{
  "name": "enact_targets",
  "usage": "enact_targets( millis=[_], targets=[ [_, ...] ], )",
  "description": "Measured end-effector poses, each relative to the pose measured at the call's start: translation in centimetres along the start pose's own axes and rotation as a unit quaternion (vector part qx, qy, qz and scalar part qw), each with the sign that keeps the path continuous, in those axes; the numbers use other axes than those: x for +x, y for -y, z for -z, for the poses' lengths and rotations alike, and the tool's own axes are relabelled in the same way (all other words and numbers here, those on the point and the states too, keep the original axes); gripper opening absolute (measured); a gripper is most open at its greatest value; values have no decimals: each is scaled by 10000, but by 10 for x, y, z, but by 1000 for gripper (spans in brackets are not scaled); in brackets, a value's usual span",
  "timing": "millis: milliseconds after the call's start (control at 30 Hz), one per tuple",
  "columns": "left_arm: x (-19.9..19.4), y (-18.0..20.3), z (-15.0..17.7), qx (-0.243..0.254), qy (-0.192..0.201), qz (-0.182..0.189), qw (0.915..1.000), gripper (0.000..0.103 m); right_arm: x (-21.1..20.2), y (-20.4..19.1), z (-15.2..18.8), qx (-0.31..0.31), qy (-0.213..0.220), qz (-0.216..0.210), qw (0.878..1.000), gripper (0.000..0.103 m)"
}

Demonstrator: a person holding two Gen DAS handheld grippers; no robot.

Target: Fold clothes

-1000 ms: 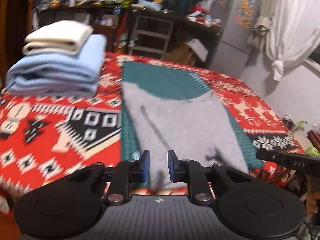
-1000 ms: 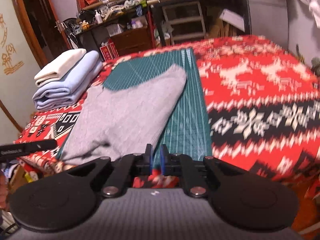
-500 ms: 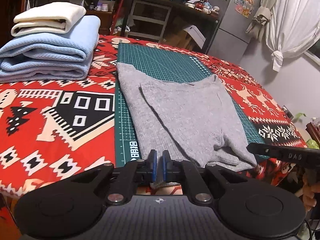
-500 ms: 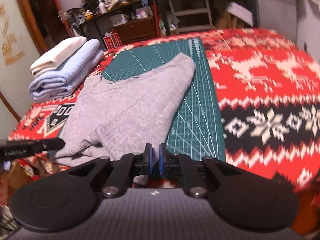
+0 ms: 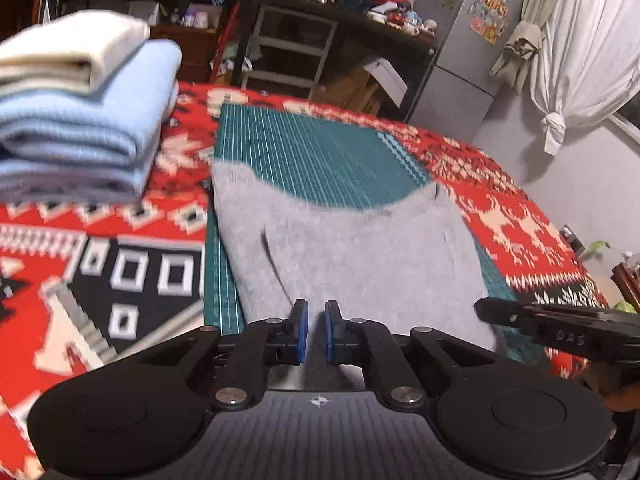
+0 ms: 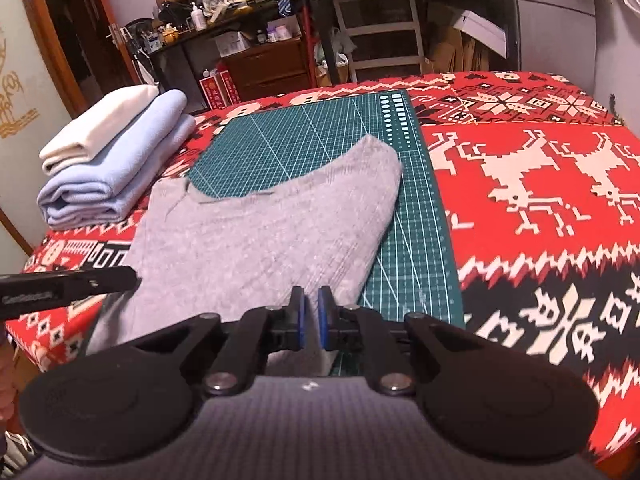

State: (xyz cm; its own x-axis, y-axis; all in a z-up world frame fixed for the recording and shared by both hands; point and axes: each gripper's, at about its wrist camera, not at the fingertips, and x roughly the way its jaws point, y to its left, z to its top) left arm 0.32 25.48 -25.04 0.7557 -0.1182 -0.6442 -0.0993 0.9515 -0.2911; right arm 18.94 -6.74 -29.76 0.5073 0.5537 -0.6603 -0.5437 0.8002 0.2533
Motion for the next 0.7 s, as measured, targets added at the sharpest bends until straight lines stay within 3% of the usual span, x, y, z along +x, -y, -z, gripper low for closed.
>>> enact_targets(
  millis=[300, 467, 600, 700],
  targets=[
    [-14, 3, -14, 96, 344, 5, 9994, 7, -11, 5, -5, 172, 136, -100, 9997, 8],
    [9, 4, -36, 230, 443, 137, 9987, 7, 5, 5, -24, 89, 225, -34, 9997, 8],
    [33, -2, -40, 169, 249, -159, 9994, 7, 22, 7, -31, -10, 290, 134, 9995, 8],
    [36, -8, -32, 42, 315, -185, 9993, 8, 28, 11, -30, 43, 278, 81, 9996, 8]
  ],
)
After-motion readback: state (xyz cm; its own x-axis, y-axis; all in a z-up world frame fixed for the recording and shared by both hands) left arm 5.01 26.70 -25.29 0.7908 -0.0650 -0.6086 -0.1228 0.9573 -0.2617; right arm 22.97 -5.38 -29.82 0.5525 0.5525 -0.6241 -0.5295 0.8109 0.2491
